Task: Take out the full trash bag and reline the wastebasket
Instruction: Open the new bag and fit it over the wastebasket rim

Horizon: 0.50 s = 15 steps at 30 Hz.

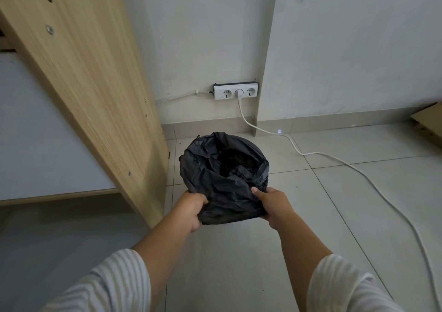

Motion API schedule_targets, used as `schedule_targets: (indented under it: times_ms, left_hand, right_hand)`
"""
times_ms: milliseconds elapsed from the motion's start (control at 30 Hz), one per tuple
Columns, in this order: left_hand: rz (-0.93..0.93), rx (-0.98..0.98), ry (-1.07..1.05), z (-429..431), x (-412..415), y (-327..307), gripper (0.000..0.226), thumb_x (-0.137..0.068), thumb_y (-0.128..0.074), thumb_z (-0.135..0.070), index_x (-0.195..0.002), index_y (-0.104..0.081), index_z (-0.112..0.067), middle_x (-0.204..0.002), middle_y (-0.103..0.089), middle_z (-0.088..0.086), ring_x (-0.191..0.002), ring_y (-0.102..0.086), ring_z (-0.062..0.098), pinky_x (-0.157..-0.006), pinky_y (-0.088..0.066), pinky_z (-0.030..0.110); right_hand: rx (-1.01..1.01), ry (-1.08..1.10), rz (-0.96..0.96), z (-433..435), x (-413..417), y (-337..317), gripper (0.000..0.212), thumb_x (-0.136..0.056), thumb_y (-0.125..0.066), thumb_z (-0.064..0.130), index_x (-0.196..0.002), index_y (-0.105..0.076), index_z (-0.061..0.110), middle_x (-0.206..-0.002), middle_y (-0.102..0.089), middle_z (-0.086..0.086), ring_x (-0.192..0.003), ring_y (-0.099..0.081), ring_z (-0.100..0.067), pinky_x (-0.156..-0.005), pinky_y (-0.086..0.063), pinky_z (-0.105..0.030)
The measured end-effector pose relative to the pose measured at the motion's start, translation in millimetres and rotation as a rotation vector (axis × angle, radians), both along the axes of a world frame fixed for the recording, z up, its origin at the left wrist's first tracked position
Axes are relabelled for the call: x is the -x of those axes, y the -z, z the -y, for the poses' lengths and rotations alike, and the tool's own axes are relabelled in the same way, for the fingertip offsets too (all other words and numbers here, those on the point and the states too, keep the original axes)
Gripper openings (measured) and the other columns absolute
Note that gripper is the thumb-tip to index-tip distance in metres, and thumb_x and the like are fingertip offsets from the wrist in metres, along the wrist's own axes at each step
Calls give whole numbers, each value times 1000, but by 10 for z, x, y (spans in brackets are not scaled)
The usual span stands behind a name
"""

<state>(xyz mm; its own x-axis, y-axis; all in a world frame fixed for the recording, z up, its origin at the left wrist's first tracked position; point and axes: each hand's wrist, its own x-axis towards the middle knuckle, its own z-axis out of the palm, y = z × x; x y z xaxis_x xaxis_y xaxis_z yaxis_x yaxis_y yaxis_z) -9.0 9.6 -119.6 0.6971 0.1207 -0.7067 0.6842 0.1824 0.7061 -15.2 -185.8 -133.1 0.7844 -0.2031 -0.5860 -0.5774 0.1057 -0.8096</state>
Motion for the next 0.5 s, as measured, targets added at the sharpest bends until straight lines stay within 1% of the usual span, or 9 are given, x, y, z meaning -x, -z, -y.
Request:
schedule_targets:
  times_ms: [67, 100, 167, 200, 267, 333, 400, 467, 500]
  left_hand:
    - [-3, -73, -39, -71, -56, 96, 32, -92, -35, 2, -111, -55, -14, -99, -64, 16, -89, -66, 35, -81, -56, 51]
    - [1, -112, -63, -129, -91, 178, 33, -94, -33, -2, -113, -57, -14, -103, -65, 16, -91, -66, 36, -82, -56, 53]
    - [6, -160, -49, -245, -177, 387, 34, -95, -34, -7, -118, -58, -10, -108, -65, 16, -95, -66, 37, -85, -54, 56]
    - [7, -181, -40, -279, -201, 452, 33, -95, -35, -8, -118, -58, -9, -109, -65, 16, -97, -65, 37, -87, -53, 56]
    - [19, -238, -30, -264, -179, 422, 30, -95, -34, -7, -113, -58, -10, -110, -63, 16, -99, -63, 37, -89, -53, 55]
    - [29, -249, -46, -215, -145, 335, 33, -93, -35, -5, -116, -58, -9, -107, -62, 17, -97, -63, 37, -88, -53, 52]
    - [15, -173, -100, -175, -110, 249, 33, -88, -41, -3, -117, -57, -7, -108, -62, 16, -98, -62, 37, -87, -54, 49]
    - [32, 2, -186, -127, -84, 173, 32, -86, -46, -6, -116, -56, -7, -110, -62, 16, -102, -62, 36, -90, -51, 54]
    - [53, 83, -224, -104, -78, 139, 31, -87, -48, -9, -116, -56, -8, -111, -62, 16, -104, -61, 36, -93, -50, 55]
  right_hand:
    - [-108, -12, 7, 45, 22, -1, 19, -93, -60, 15, -111, -58, 7, -108, -63, -13, -91, -62, -27, -68, -56, -36]
    - [-98, -33, 12, 71, 24, 6, 18, -94, -58, 11, -111, -58, 5, -107, -63, -14, -88, -62, -26, -65, -55, -34]
    - [63, -71, 8, 95, -1, 54, 20, -91, -57, 3, -111, -57, 0, -98, -62, -16, -74, -60, -26, -60, -54, -33]
    - [204, -104, 1, 84, -13, 69, 22, -88, -56, -1, -110, -56, 0, -89, -60, -15, -67, -58, -27, -58, -53, -34]
    - [481, -232, -3, 27, -15, 70, 27, -82, -50, -1, -108, -49, 3, -79, -54, -11, -61, -53, -27, -52, -47, -30]
    - [569, -334, 7, -56, 5, 46, 24, -83, -45, 2, -106, -47, 7, -73, -50, -8, -59, -51, -26, -46, -39, -24]
    - [515, -313, -1, -103, 20, 16, 15, -85, -45, 3, -98, -48, 10, -73, -51, -7, -58, -51, -24, -49, -46, -26]
    - [317, -178, -19, -120, 7, -24, 14, -87, -49, 3, -98, -53, 10, -87, -56, -10, -69, -57, -24, -65, -57, -35]
    - [175, -88, -18, -124, -9, -39, 19, -87, -49, -1, -104, -56, 7, -95, -56, -12, -77, -58, -26, -71, -58, -38]
